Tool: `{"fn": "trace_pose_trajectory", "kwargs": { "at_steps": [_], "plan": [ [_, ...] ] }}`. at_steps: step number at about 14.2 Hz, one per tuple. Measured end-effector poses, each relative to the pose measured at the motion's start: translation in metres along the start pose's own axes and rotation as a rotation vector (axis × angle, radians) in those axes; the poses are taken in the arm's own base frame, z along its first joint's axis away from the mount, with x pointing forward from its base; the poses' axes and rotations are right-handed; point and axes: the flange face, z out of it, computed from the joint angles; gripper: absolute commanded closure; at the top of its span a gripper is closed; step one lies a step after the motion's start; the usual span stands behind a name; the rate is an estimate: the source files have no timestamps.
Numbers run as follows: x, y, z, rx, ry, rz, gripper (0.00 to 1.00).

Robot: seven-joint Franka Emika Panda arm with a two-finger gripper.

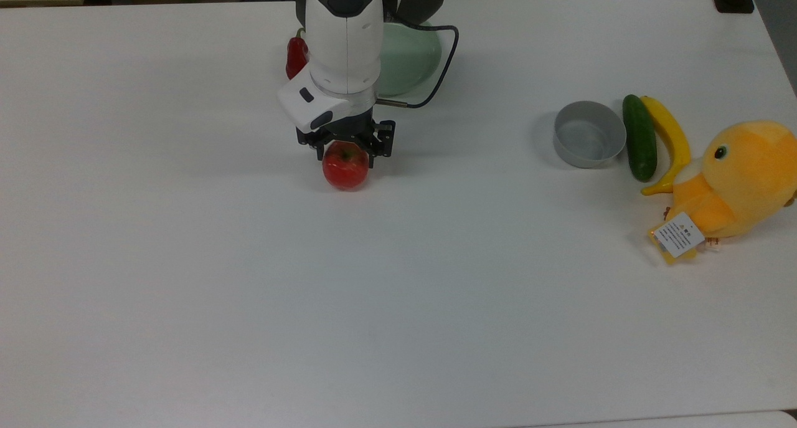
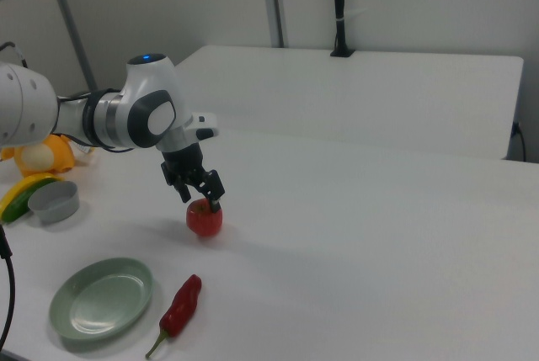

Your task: Red apple placed in the center of the desktop

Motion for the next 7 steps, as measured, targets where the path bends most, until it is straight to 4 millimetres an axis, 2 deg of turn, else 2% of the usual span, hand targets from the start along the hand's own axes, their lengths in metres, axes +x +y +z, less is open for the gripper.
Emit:
{"fn": "trace_pose_trajectory", "kwargs": {
  "at_steps": [4,5,7],
  "plan": [
    [0.002,0.0,-0.005,0.002,0.009,0.0,0.0],
    [0.003,0.0,-0.014,0.005,0.025,0.001,0.0],
    [0.0,0.006,-0.048,0.008,0.043,0.009,0.0]
  ]
}}
